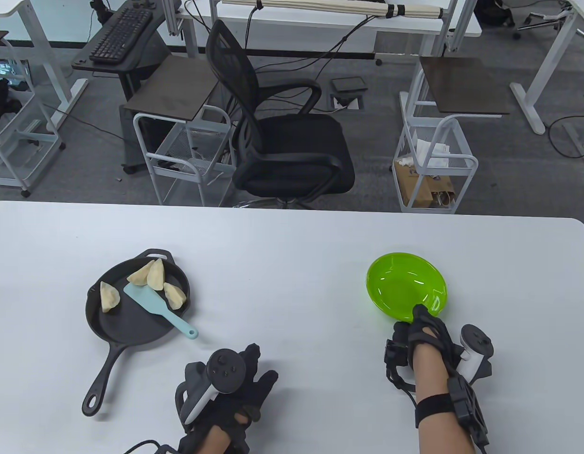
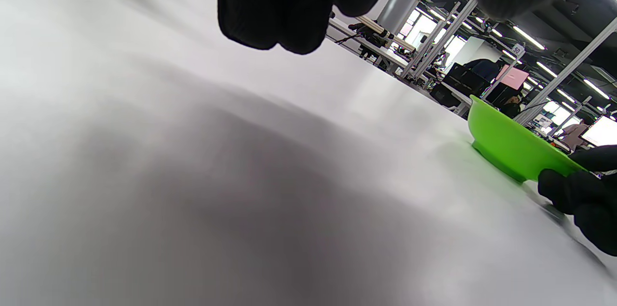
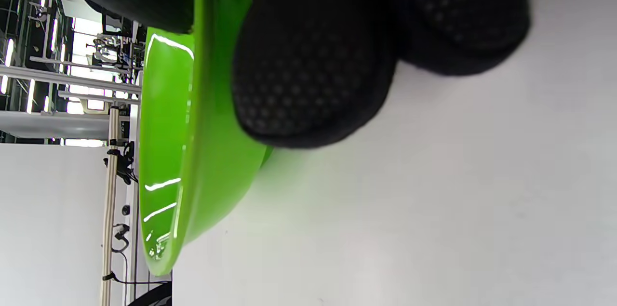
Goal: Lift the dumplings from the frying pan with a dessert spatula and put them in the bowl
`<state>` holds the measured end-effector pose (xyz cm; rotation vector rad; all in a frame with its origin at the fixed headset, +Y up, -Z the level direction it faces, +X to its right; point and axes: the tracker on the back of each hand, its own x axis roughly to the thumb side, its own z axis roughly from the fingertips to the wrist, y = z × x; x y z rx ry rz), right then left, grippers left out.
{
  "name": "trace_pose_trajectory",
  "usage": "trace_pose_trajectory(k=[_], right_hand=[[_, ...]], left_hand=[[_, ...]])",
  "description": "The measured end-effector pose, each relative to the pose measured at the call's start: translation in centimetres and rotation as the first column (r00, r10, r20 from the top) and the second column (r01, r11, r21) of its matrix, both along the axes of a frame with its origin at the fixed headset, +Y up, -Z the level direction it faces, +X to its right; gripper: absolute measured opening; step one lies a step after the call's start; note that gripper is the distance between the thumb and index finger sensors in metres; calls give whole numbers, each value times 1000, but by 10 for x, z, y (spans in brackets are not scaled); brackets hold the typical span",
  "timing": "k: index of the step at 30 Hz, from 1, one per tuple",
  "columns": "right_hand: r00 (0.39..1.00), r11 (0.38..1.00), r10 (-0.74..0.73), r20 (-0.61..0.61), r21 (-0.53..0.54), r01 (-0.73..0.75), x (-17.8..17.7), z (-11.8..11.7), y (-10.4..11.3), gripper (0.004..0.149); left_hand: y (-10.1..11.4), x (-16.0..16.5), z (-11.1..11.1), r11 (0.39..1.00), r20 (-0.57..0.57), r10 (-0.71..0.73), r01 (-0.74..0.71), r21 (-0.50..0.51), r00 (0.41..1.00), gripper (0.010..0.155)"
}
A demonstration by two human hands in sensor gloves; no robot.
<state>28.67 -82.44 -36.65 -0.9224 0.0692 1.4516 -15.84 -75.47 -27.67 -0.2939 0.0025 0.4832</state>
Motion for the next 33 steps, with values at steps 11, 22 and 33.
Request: trace_pose_trajectory(k=[11, 22, 33], right_hand=[[998, 995, 0, 59, 97, -6, 16, -13, 6, 63], [999, 996, 17, 32, 84, -19, 18, -18, -1, 64], [999, 995, -13, 30, 99, 10, 16, -14, -7, 77]], left_hand=[[-1, 1, -1, 1000, -1, -2, 2, -14, 1000, 79], [0, 0, -2, 1000, -7, -2, 2, -24, 1000, 78], [1, -1, -2, 999, -6, -2, 2, -32, 1000, 78]])
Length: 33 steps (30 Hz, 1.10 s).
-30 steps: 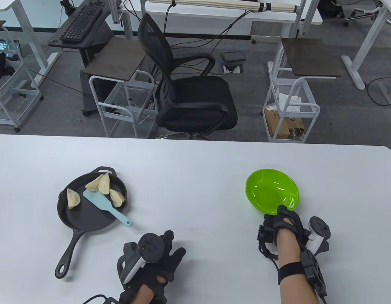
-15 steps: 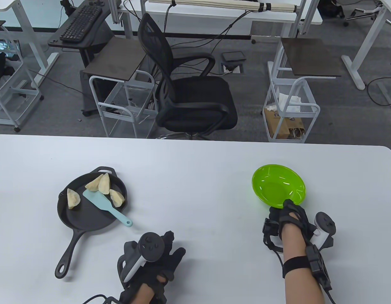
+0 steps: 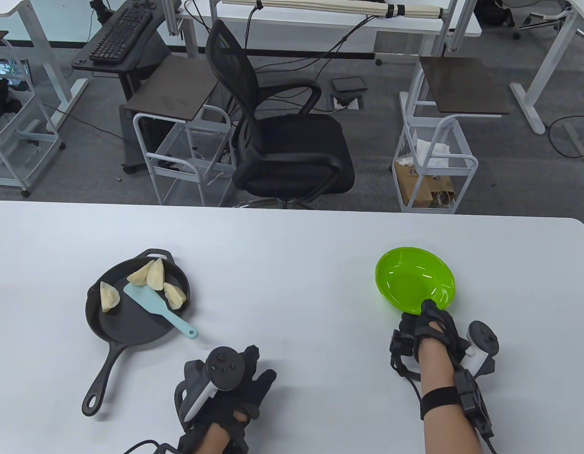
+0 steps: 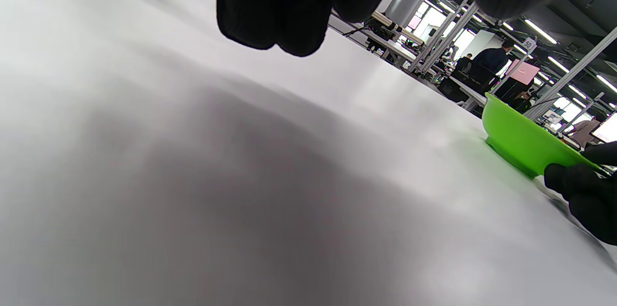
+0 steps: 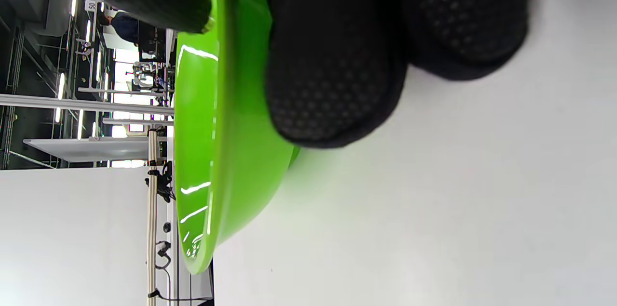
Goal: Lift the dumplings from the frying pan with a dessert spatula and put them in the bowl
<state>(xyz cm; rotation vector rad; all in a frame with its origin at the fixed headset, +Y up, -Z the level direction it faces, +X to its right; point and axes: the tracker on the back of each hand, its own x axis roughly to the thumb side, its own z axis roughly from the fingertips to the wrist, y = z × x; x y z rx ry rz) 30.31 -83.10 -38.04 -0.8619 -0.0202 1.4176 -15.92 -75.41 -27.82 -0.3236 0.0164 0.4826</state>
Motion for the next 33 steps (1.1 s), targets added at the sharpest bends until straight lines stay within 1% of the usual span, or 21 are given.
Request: trace_pose_trajectory(k=[2, 6, 10, 11, 14, 17, 20, 21, 25, 28, 29, 30, 31, 33], right_hand=[[1000, 1000, 20, -23, -6, -20, 1, 1, 0, 79], [996, 998, 61, -64, -1, -61, 2, 6, 11, 80], [989, 996, 87, -116, -20, -90, 4, 15, 22, 82], [984, 995, 97, -148, -24, -102, 4, 18, 24, 83], [953, 976, 204, -223, -23, -215, 5, 26, 31, 84], [923, 953, 293, -249, -7, -304, 5, 34, 37, 83], [861, 915, 396, -319, 53, -401, 4, 42, 43, 84], [835, 898, 428, -347, 58, -436, 2, 46, 47, 85], [728, 820, 562, -393, 156, -550, -7, 59, 57, 83], [675, 791, 608, -419, 239, -563, -19, 67, 67, 82], [647, 776, 627, -434, 275, -568, -25, 71, 73, 82], [615, 753, 655, -438, 318, -575, -32, 75, 78, 83], [598, 740, 671, -439, 339, -581, -36, 78, 82, 82], [539, 693, 719, -438, 401, -599, -49, 86, 93, 82]], left_hand=[[0, 0, 0, 1000, 1, 0, 0, 0, 1000, 78], [0, 0, 1, 1000, 6, 4, -4, -3, 1000, 78], [0, 0, 1, 1000, 5, 7, -7, 0, 1000, 78], [-1, 0, 2, 1000, 4, 10, -10, 1, 1000, 78], [-1, 0, 2, 1000, 8, 14, -14, 0, 1000, 78], [-1, -1, 3, 1000, 8, 18, -18, 9, 1000, 78], [-2, -2, 3, 999, 3, 35, -35, 13, 999, 80], [-2, -3, 3, 999, -1, 46, -46, 19, 999, 81], [-2, -6, 4, 997, -3, 72, -72, 25, 997, 83], [-2, -6, 4, 997, 1, 77, -77, 30, 997, 84], [-2, -6, 4, 996, 5, 79, -79, 33, 997, 85], [-2, -6, 4, 996, 10, 82, -82, 36, 997, 86], [-2, -6, 5, 996, 12, 83, -83, 38, 996, 87], [-2, -6, 5, 995, 15, 85, -86, 41, 996, 88]])
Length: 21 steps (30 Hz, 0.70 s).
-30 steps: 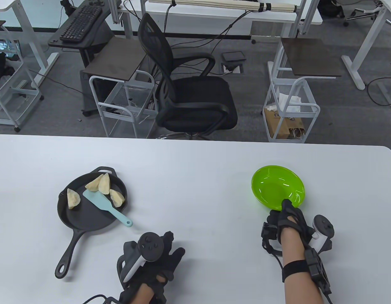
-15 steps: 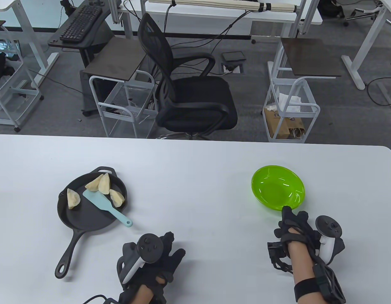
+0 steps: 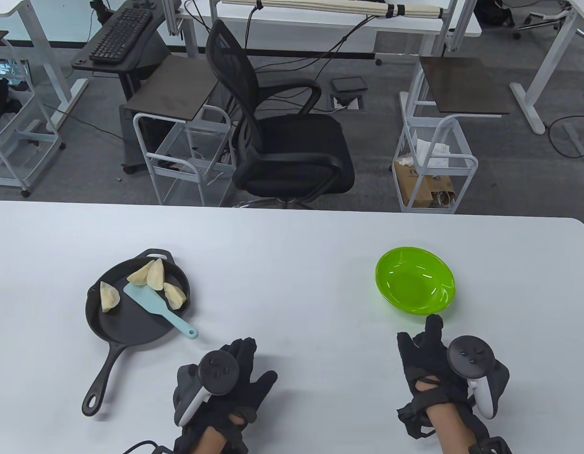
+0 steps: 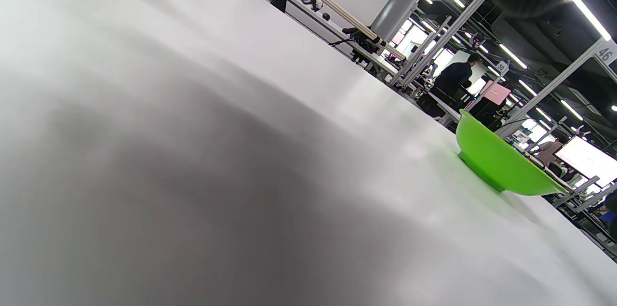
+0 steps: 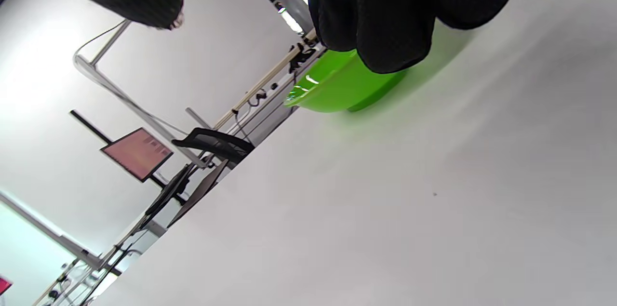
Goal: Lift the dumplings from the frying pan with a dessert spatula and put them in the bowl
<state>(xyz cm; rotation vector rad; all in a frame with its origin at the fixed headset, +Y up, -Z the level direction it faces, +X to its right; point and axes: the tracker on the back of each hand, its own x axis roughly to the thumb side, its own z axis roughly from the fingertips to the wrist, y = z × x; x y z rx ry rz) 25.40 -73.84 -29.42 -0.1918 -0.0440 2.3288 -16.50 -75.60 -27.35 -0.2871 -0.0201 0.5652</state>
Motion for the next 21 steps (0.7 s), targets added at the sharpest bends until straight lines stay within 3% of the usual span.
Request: trace_pose_trajectory(k=[4, 8, 21], right_hand=[[993, 990, 98, -62, 108, -91, -20, 16, 11, 80], [976, 965, 199, -91, 189, -179, -29, 26, 4, 79], [956, 956, 251, -154, 195, -220, -46, 29, -5, 75]], left_hand=[[0, 0, 0, 1000, 10, -14, 14, 1, 1000, 89], [0, 0, 0, 1000, 13, -19, 19, 0, 1000, 89], [6, -2, 4, 998, -11, -43, 44, 35, 999, 91]])
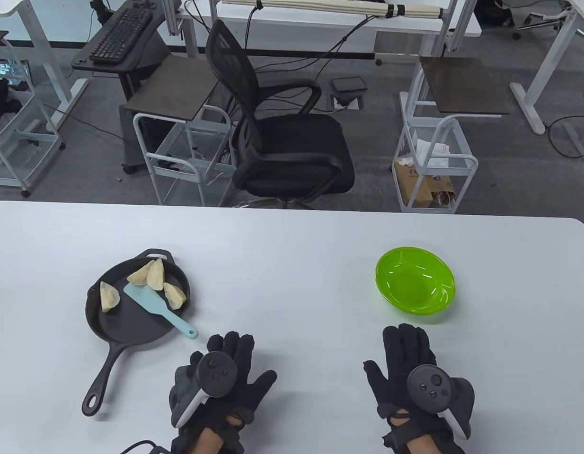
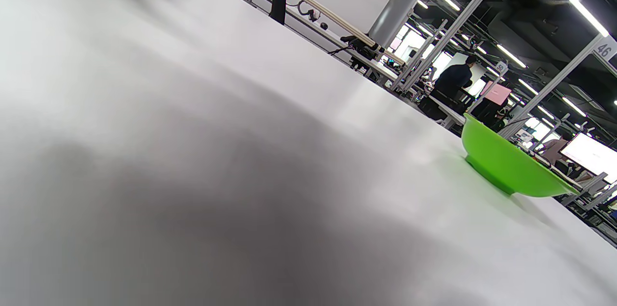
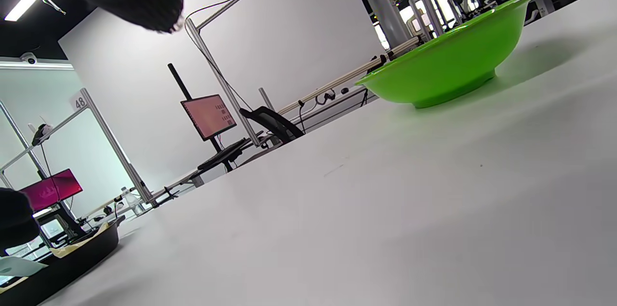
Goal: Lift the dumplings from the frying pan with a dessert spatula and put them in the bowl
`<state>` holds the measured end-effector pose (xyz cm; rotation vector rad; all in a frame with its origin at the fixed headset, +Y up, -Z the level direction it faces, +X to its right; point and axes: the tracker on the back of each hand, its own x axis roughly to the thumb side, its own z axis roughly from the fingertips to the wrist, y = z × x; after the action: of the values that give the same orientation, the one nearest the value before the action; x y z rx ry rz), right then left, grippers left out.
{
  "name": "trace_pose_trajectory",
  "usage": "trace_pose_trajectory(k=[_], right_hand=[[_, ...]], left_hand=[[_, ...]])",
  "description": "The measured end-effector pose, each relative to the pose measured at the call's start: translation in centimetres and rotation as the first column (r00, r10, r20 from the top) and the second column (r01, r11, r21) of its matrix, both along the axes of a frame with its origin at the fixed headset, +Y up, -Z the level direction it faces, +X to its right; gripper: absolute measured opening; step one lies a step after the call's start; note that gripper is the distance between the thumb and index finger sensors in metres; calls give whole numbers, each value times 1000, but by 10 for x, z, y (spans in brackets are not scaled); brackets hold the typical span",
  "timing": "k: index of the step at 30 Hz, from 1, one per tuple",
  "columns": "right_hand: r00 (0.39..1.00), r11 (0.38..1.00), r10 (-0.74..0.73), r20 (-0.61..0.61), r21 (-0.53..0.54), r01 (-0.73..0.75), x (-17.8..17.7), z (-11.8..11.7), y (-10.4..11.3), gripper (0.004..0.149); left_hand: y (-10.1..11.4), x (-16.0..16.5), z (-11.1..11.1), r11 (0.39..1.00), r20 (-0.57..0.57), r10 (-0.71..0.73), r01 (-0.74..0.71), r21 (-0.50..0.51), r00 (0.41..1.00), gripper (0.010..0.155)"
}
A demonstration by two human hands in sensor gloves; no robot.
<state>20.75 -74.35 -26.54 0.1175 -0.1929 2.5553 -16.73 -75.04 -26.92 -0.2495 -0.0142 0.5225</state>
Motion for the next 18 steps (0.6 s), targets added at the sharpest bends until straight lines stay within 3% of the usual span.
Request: trace_pose_trajectory(k=[18], right_hand=[[999, 1000, 27, -22, -13, -27, -9, 1, 1, 76]], left_hand=[[17, -27, 2, 996, -124, 17, -7, 85, 992, 85]])
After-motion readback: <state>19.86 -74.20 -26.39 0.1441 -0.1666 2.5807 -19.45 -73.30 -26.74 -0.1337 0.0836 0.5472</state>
